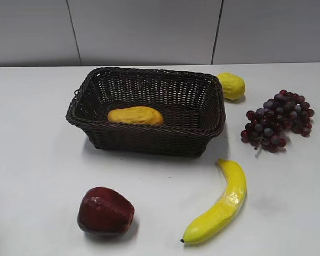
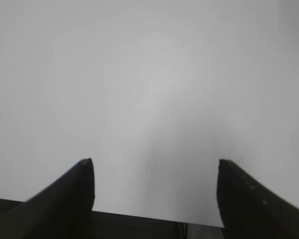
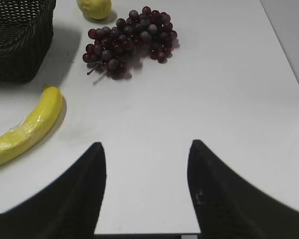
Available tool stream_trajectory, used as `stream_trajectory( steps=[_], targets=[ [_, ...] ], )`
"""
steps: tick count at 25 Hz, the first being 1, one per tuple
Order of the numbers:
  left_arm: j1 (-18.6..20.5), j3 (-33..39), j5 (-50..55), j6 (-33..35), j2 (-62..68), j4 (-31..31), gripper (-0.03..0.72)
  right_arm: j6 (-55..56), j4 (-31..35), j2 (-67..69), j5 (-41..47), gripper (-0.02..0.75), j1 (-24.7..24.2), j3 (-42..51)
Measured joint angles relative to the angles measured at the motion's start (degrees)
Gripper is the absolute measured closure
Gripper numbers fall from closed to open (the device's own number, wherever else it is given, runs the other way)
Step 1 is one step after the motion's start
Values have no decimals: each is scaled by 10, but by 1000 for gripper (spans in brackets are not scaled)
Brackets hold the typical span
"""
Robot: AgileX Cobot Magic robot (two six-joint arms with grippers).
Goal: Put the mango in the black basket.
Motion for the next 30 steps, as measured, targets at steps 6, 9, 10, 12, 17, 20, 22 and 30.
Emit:
stream_trajectory(
  steps=[6, 9, 10, 12, 17, 20, 22, 30],
  targets=[
    [0, 73, -14, 0, -106, 0, 108, 0, 0, 0, 0, 330, 0, 0],
    [0, 110, -33, 0, -149, 0, 109, 0, 0, 0, 0, 330, 0, 0],
    [0, 120, -41, 0, -160, 0, 109, 0, 0, 0, 0, 330, 0, 0],
    [0, 142, -50, 0, -182, -7, 109, 0, 0, 0, 0, 330, 0, 0],
    [-10, 167, -54, 2, -231, -9, 109, 0, 0, 0, 0, 330, 0, 0],
    [-22, 167, -55, 3, -278, -7, 109, 0, 0, 0, 0, 330, 0, 0],
    [-24, 168, -55, 3, -315, -5, 109, 0, 0, 0, 0, 330, 0, 0],
    [-24, 170, -54, 3, -488, 0, 109, -1, 0, 0, 0, 330, 0, 0]
  ],
)
